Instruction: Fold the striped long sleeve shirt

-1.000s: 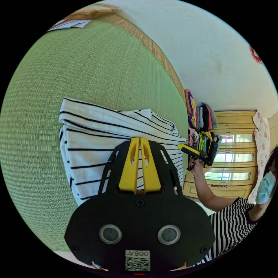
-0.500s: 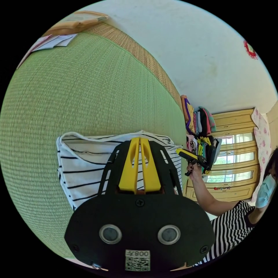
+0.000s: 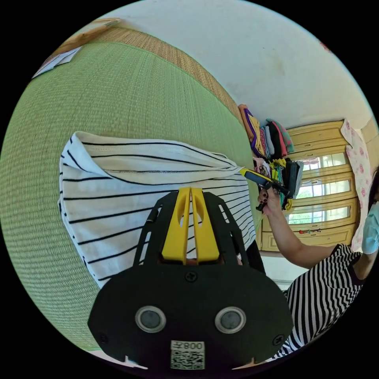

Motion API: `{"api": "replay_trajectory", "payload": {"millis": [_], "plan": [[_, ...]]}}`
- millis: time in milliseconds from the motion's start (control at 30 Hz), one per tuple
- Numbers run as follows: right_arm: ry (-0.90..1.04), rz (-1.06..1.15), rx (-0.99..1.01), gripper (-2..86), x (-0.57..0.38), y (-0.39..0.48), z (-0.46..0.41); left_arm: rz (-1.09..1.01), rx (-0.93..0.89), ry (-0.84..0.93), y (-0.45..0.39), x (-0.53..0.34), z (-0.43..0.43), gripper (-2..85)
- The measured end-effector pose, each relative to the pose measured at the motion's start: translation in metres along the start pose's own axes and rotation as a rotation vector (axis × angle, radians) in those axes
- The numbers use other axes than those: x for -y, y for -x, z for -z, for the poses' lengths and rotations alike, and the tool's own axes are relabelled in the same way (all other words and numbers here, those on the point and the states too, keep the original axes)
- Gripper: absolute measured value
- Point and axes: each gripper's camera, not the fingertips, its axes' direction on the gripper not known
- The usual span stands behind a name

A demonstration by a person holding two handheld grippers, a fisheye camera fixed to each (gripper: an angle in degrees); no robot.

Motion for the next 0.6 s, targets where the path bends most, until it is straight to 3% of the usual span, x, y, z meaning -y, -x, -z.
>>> {"api": "replay_trajectory", "payload": {"millis": [167,600], "plan": [[-0.008,-0.017,0.021,-0.3,0.004,-0.010,-0.001,-0.063,0.153,0.033,-0.012,0.004,0.004,0.2],[-0.025,-0.029,0.049,0.0,-0.020,-0.030,-0.002,-0.069,0.263,-0.123,-0.009,-0.004,0.047,0.1]]}}
